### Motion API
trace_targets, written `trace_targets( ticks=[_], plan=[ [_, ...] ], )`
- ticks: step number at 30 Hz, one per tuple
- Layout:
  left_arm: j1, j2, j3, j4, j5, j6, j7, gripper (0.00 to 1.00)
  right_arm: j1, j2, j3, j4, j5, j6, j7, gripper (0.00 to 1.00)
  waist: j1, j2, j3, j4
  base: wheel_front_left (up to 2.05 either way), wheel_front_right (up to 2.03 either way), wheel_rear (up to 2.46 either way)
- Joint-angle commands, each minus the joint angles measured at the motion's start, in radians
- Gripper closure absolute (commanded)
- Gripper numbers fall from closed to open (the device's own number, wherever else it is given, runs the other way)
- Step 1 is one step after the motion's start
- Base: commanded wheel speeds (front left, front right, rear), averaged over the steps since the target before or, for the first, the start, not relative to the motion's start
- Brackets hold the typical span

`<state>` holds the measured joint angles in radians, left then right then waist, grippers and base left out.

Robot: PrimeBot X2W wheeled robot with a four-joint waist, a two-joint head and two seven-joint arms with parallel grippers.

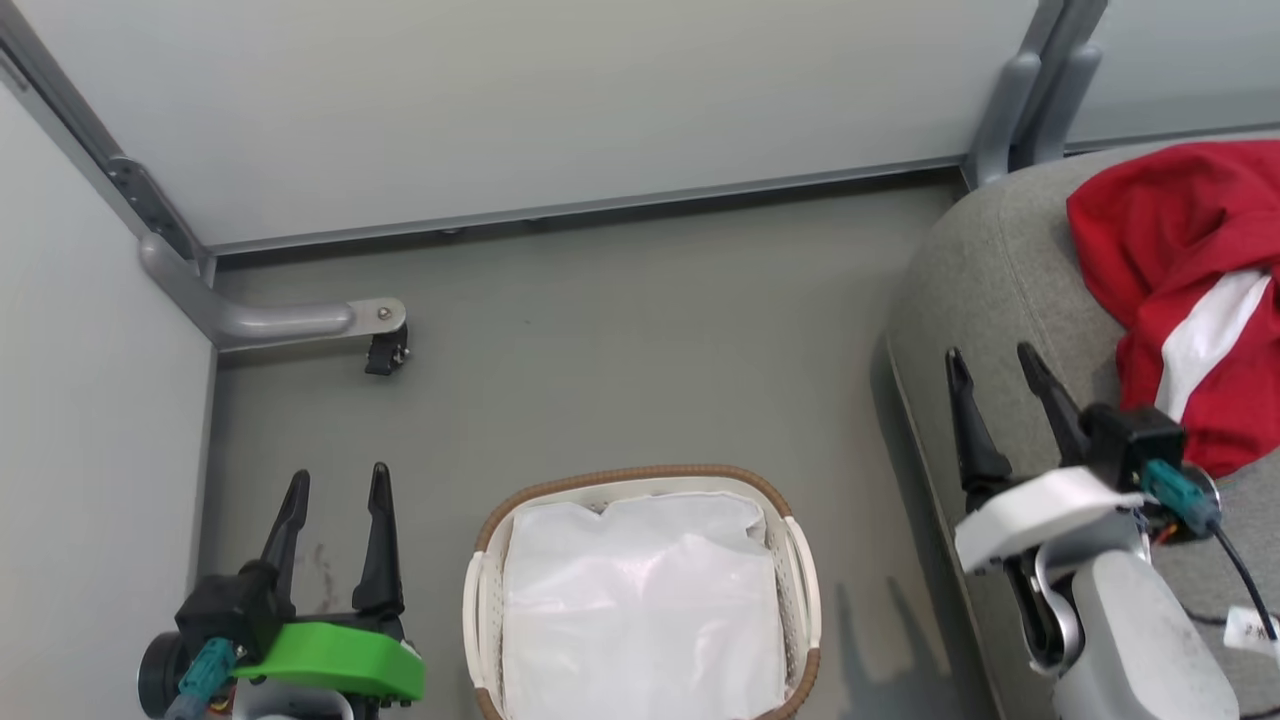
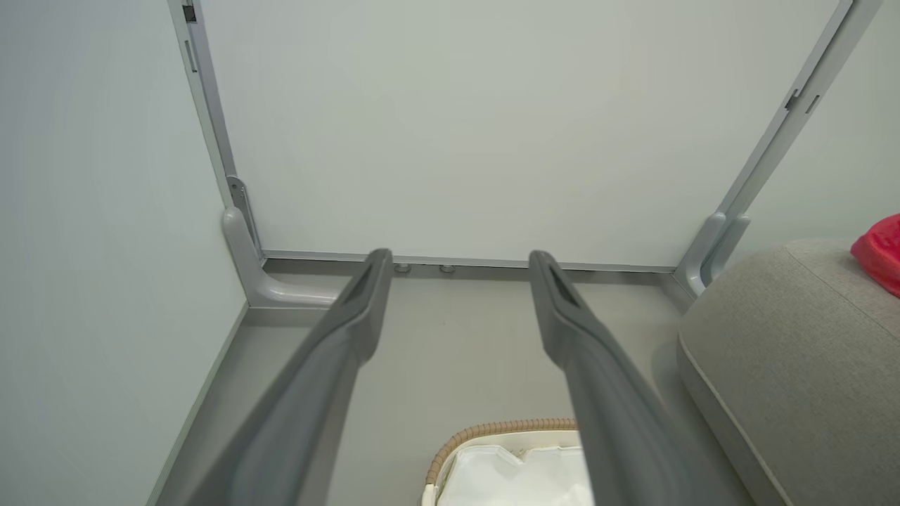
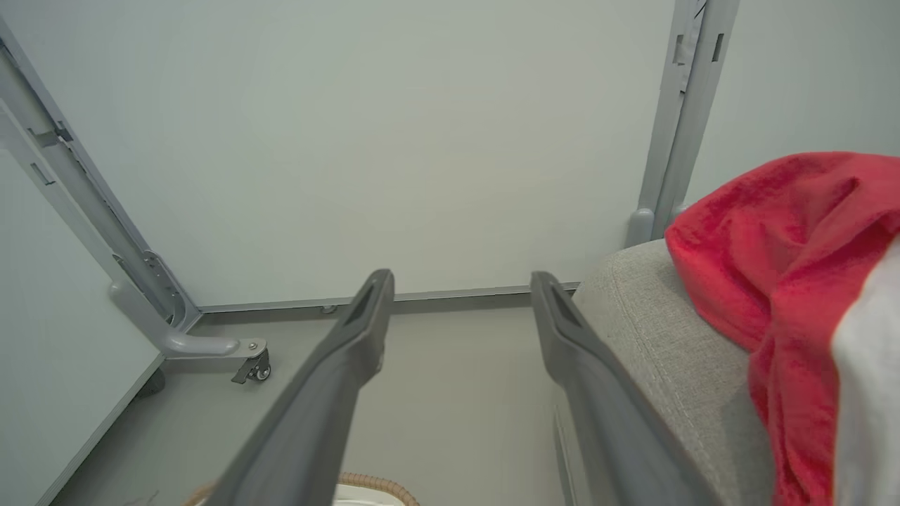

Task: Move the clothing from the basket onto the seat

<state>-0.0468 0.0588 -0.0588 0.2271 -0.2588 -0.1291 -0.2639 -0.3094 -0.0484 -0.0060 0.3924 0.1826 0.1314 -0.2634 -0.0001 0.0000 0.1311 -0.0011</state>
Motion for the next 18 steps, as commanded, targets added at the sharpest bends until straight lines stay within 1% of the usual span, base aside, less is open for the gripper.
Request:
trace_targets(
  ticks=[1, 7, 18],
  plan=[
    [0.021, 0.000, 0.004, -0.003, -0.012, -0.003, -0.001, 0.00, 0.040, -0.004, 0.001, -0.013, 0.017, -0.001, -0.002, 0.00, 0.0001, 0.0000, -0.026, 0.017, 0.00, 0.00, 0.00],
    [0.053, -0.005, 0.005, -0.002, -0.023, -0.003, -0.001, 0.00, 0.117, -0.004, 0.020, -0.038, 0.030, -0.001, -0.002, 0.00, 0.0001, 0.0000, -0.050, 0.011, 0.00, 0.00, 0.00],
    [0.067, -0.007, -0.005, 0.005, -0.047, -0.003, -0.001, 0.00, 0.150, -0.004, 0.017, -0.039, 0.032, -0.001, -0.002, 0.00, 0.0001, 0.0000, -0.067, 0.003, 0.00, 0.00, 0.00]
  ],
)
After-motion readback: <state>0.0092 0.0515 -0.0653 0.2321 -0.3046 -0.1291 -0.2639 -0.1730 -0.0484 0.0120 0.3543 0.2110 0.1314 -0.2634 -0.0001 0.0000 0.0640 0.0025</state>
